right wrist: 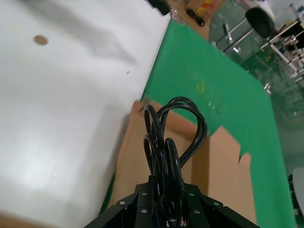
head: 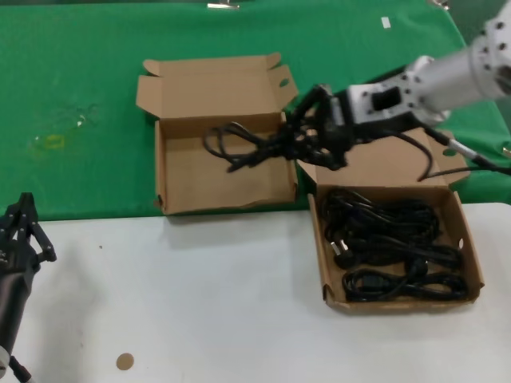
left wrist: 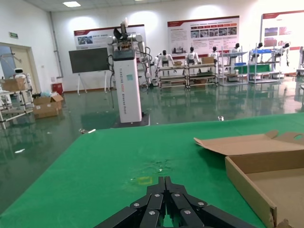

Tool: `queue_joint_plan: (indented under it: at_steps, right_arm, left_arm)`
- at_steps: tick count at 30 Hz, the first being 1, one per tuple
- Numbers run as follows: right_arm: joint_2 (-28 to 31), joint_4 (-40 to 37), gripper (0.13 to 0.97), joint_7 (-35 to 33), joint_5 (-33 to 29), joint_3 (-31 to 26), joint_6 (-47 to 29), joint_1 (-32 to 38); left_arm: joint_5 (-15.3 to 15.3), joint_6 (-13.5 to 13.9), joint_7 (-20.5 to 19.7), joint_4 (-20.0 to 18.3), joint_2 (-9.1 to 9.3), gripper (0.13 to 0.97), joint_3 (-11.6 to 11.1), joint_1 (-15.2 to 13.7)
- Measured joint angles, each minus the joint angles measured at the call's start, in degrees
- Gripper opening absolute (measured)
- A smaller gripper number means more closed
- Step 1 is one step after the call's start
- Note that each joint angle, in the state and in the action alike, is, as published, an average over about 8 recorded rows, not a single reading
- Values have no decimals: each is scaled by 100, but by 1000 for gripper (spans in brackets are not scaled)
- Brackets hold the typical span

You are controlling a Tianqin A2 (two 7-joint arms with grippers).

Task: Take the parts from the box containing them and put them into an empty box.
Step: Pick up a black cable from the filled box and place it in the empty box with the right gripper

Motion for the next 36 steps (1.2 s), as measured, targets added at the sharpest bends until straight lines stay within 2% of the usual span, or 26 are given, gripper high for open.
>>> queue_joint_plan:
  at_steps: [8,21,29,36]
  right_arm:
    - [-763,-794,231,-273,-98,-142,460,270]
    - [-1892,-3044,230,-1370,-19,-80,1203,870]
    - [-2321,-4328,230,-2118,107,114,1507,1251]
    - [-2495,-4928,229,-2472,137,221,1642,1448]
  left_arm:
    - [0,0,0,0,0,152,0,0]
    - [0,0,0,0,0,152,0,0]
    - [0,0,0,0,0,152,0,0]
    - [0,0,0,0,0,152,0,0]
